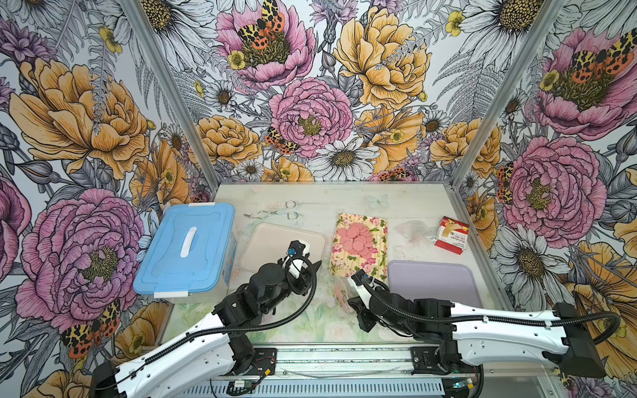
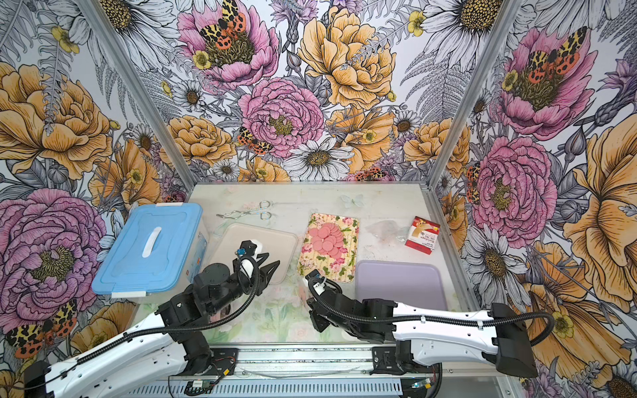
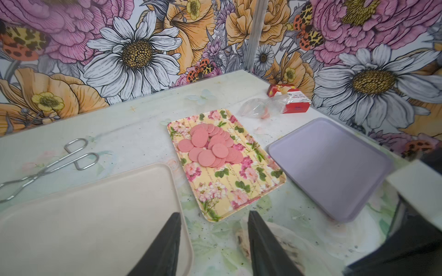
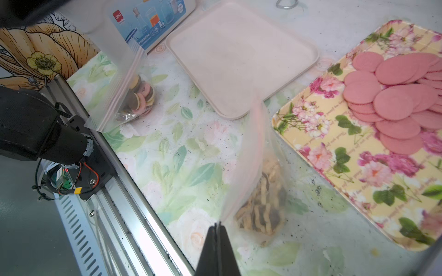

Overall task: Pour cookies out of the ziploc bag
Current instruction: Adjust the ziploc bag at the center of the board.

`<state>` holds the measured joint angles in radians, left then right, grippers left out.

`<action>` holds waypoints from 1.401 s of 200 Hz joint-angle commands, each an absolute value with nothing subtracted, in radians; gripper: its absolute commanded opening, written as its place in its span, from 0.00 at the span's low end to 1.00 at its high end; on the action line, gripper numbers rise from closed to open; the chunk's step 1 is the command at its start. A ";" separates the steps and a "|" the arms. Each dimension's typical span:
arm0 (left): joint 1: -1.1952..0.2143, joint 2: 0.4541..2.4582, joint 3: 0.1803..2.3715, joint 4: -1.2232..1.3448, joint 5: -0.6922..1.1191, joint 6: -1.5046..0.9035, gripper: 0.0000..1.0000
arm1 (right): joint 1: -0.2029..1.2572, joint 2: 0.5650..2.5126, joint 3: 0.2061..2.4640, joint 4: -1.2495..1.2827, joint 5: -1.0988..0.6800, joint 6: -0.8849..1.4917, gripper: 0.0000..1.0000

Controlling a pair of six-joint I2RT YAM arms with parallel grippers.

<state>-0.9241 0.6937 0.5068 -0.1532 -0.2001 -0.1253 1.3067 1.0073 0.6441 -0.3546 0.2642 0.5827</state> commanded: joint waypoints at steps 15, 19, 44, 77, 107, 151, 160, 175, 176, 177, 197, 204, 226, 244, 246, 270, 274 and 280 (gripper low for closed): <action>-1.057 0.793 0.388 -0.070 -0.198 -0.188 0.59 | 1.298 0.990 0.642 -0.305 0.260 0.551 0.00; -1.065 0.808 0.378 -0.047 -0.200 -0.186 0.59 | 1.297 0.989 0.641 -0.305 0.261 0.550 0.00; -1.124 0.890 0.309 0.129 -0.202 -0.173 0.62 | 1.293 0.983 0.629 -0.303 0.255 0.538 0.00; -1.148 0.988 0.251 0.351 -0.182 -0.104 0.70 | 1.293 0.968 0.617 -0.300 0.227 0.535 0.00; -1.157 1.084 0.259 0.458 -0.244 -0.035 0.72 | 1.292 0.961 0.602 -0.297 0.207 0.537 0.00; -1.151 1.236 0.288 0.567 -0.168 0.039 0.74 | 1.290 0.939 0.573 -0.286 0.203 0.541 0.00; -1.155 1.260 0.274 0.627 -0.150 0.048 0.75 | 1.291 0.932 0.568 -0.285 0.204 0.539 0.00; -1.165 1.283 0.244 0.722 -0.122 0.068 0.78 | 1.289 0.918 0.558 -0.286 0.206 0.541 0.00; -1.166 1.285 0.243 0.727 -0.122 0.070 0.78 | 1.289 0.917 0.557 -0.286 0.206 0.541 0.00; -1.167 1.287 0.241 0.731 -0.123 0.072 0.78 | 1.289 0.916 0.557 -0.286 0.207 0.541 0.00; -1.178 1.313 0.233 0.786 -0.133 0.097 0.79 | 1.286 0.903 0.546 -0.286 0.204 0.542 0.00; -1.181 1.325 0.236 0.796 -0.142 0.105 0.79 | 1.285 0.900 0.543 -0.285 0.202 0.543 0.00; -1.183 1.369 0.250 0.837 -0.152 0.127 0.78 | 1.285 0.899 0.535 -0.285 0.193 0.546 0.00; -1.182 1.412 0.270 0.841 -0.141 0.150 0.76 | 1.285 0.897 0.528 -0.283 0.192 0.548 0.00; -1.181 1.417 0.272 0.845 -0.142 0.149 0.75 | 1.284 0.897 0.528 -0.284 0.192 0.546 0.00; -1.186 1.469 0.267 0.922 -0.157 0.156 0.57 | 1.283 0.893 0.522 -0.282 0.189 0.544 0.00; -1.186 1.475 0.265 0.934 -0.162 0.155 0.54 | 1.282 0.891 0.522 -0.282 0.189 0.543 0.00; -1.188 1.481 0.262 0.949 -0.165 0.155 0.48 | 1.282 0.892 0.520 -0.283 0.189 0.544 0.00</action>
